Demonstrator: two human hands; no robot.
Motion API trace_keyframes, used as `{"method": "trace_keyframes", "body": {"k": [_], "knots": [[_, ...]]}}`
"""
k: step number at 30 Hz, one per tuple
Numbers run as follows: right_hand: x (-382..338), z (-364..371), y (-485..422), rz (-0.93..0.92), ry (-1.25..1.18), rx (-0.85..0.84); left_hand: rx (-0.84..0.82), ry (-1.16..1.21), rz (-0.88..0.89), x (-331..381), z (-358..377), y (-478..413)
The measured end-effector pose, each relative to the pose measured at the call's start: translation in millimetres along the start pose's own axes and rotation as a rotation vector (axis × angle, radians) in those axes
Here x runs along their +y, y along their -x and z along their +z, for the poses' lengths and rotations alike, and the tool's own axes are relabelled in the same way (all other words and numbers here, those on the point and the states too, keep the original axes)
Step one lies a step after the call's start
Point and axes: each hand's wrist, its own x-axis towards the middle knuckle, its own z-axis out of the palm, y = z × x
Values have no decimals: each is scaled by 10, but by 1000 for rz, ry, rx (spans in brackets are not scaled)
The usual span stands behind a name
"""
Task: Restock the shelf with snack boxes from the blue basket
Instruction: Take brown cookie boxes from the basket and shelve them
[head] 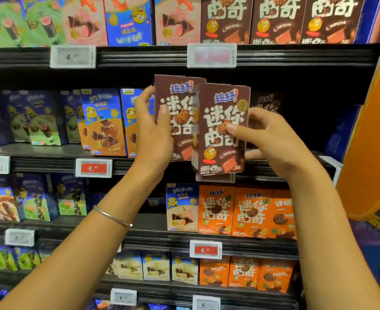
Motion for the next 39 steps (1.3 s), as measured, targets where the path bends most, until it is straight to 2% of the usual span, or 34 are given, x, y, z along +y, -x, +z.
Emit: {"method": "trace_keyframes", "body": {"k": [7, 13, 20, 29, 33, 36, 38, 39], "knots": [[337, -6, -441, 103, 59, 280, 187, 27, 27, -99, -400, -75], [441, 393, -874, 150, 257, 347, 274, -3, 62, -110, -433, -69], [447, 628, -1117, 209, 541, 273, 219, 22, -15, -154, -478, -137], [402, 767, -1199, 216, 689, 237, 120, 87, -21, -104, -407, -29], [413, 716, -1145, 220, 659, 243, 98, 105, -44, -87, -351, -1], [362, 632, -989, 176, 594, 337, 92, 85, -49, -70, -314, 22], [287, 578, -821, 104, 425, 387, 91, 79, -52, -71, -279, 29], [236, 554, -710, 60, 295, 352, 89, 82, -53, -73, -249, 37]]}}
